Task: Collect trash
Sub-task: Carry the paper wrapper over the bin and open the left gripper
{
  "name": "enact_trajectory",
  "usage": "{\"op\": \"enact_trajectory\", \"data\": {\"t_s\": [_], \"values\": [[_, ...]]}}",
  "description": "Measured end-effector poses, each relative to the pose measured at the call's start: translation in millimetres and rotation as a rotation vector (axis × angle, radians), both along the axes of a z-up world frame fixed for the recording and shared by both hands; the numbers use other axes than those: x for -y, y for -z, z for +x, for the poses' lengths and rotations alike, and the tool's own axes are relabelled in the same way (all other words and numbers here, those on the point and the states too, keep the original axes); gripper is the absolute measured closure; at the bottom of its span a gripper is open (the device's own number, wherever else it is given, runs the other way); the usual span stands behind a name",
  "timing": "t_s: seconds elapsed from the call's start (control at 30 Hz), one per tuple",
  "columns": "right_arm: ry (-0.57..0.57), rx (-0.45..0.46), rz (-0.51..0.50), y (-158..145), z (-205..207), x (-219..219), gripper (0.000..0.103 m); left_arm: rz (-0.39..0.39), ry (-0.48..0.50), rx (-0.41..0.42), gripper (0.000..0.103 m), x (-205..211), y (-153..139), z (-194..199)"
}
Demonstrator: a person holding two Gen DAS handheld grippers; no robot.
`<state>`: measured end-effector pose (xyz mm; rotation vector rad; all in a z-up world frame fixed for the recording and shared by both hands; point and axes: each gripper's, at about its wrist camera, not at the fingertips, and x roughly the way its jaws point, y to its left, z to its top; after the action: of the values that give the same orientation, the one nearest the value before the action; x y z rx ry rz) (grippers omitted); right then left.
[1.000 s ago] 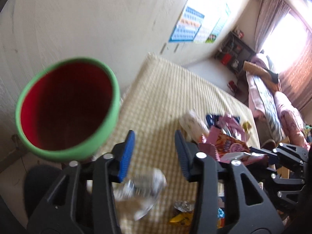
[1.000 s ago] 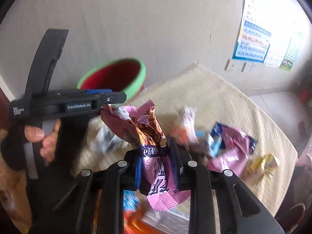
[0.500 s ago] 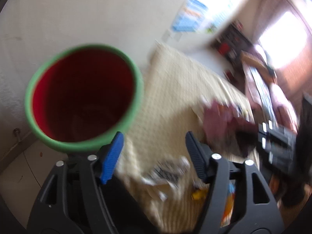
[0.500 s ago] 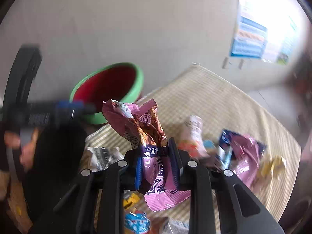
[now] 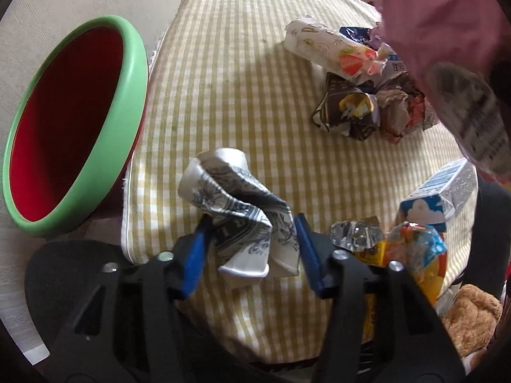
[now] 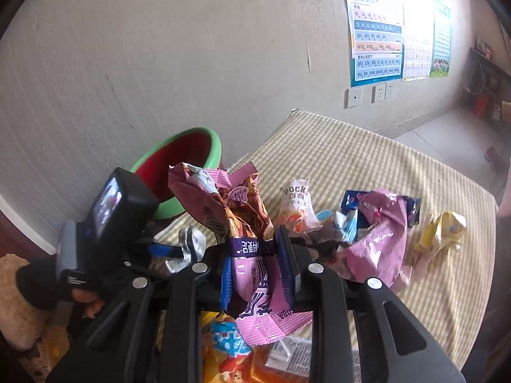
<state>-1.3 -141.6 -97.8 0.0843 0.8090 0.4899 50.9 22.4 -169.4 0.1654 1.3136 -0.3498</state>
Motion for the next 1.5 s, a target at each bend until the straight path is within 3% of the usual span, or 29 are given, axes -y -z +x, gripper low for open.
{"op": "enact_trajectory", "data": {"t_s": [0.2, 0.33, 0.53, 0.73, 1.03, 1.1, 1.17, 1.23, 1.5], "values": [[0.012, -0.012, 0.07, 1, -7, 5, 0.079, -0.111, -0.063, 0.111, 0.056, -23, -27, -10], [0.023, -0.029, 0.111, 0, -5, 3, 0.079, -0.195, -0.201, 0.258, 0.056, -55, -59, -17], [0.015, -0.069, 0.17, -3, 16, -17, 0.078, -0.204, -0.339, 0.404, 0.056, -104, -88, -12], [-0.035, -0.121, 0.273, -12, 59, -64, 0.078, -0.193, -0.479, 0.442, 0.055, -166, -97, -2], [-0.085, -0.181, 0.36, -15, 120, -136, 0.076, -0.183, -0.567, 0.451, 0.054, -213, -89, 20], [-0.094, -0.186, 0.371, -15, 128, -148, 0.07, -0.185, -0.574, 0.449, 0.051, -215, -86, 23], [-0.101, -0.189, 0.375, -14, 135, -154, 0.054, -0.186, -0.579, 0.446, 0.038, -212, -81, 30], [-0.101, -0.179, 0.373, -16, 137, -157, 0.05, -0.184, -0.583, 0.45, 0.034, -200, -78, 44], [-0.068, -0.092, 0.293, -33, 109, -121, 0.038, -0.212, -0.56, 0.427, 0.032, -183, -80, 28]]}}
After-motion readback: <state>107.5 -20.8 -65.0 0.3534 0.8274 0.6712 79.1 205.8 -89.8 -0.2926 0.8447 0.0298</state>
